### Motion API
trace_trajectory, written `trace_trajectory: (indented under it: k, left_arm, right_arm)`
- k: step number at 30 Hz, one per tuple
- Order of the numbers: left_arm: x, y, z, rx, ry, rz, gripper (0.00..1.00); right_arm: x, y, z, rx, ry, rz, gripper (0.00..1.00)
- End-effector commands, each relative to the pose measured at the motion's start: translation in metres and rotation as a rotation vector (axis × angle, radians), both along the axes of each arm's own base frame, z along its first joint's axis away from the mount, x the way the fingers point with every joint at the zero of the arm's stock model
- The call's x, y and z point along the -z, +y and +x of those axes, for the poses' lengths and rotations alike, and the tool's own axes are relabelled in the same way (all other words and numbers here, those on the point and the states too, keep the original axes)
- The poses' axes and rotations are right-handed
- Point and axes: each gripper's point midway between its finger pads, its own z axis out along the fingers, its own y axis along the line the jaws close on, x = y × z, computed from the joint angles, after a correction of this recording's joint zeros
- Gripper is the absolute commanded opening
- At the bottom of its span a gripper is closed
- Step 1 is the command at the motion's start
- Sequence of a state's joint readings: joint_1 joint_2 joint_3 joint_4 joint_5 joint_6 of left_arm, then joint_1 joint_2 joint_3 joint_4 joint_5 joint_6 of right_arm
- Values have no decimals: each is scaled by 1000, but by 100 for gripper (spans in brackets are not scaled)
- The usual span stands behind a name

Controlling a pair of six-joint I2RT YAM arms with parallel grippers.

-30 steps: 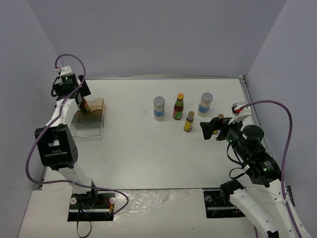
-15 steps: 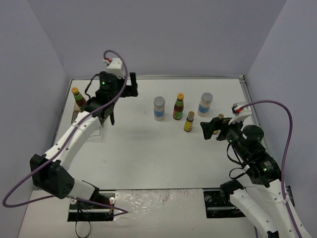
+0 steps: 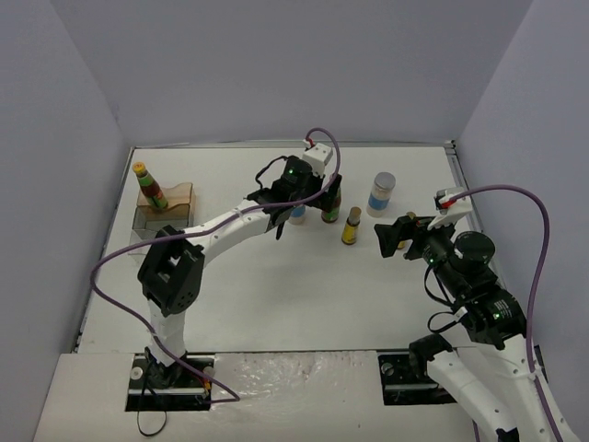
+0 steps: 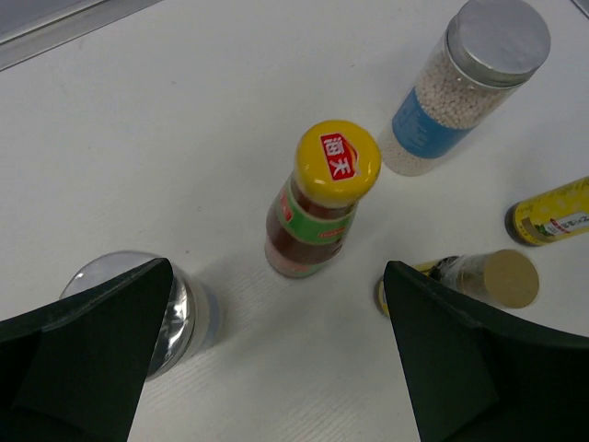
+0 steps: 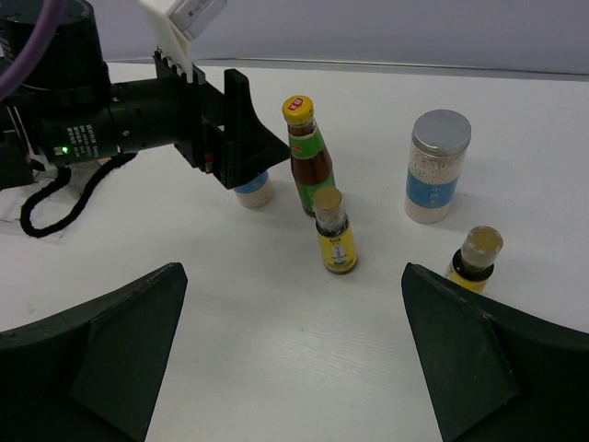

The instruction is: Organize the condiment bottles

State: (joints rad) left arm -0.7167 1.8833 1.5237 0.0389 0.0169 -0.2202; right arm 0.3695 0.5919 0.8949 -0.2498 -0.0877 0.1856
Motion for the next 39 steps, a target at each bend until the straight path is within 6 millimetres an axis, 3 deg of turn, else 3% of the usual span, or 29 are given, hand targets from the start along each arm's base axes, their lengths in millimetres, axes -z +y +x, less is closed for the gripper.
trace_trajectory:
  k: [1,8,14,18,22,24,28,30,34,39]
  left_arm:
    - [-83,-39,13,71,-182,-178,97]
    - [-58,-63,26,92,-167,-181,96]
    - [-39,-70,38,70,-157,-171,88]
    - [-35,-72,42,62,-163,-176,71]
    - [-40,-72,41,65,-178,-193,41]
    - [-45,-70,38,68,-188,-202,25]
    - [-56,-66,32,73,-201,-211,8]
    - [-73,-62,27,76,-222,-227,2]
    - [-104,-53,15,82,-251,-256,0]
    - [-162,-17,-15,33,-276,-290,0]
  right_arm:
    - [-35,-2,4,19,-92,26,100]
    - [-34,-4,3,29,-80,24,100]
    - [-35,-6,2,39,-77,20,100]
    - [-33,-7,1,43,-70,19,100]
    - [-32,-7,2,47,-69,18,100]
    - [-31,-7,2,45,-67,16,100]
    - [-30,-7,2,42,-64,15,100]
    - [-30,-6,3,41,-64,14,100]
    - [-33,-6,2,39,-71,15,100]
    - [-39,-7,0,39,-88,13,100]
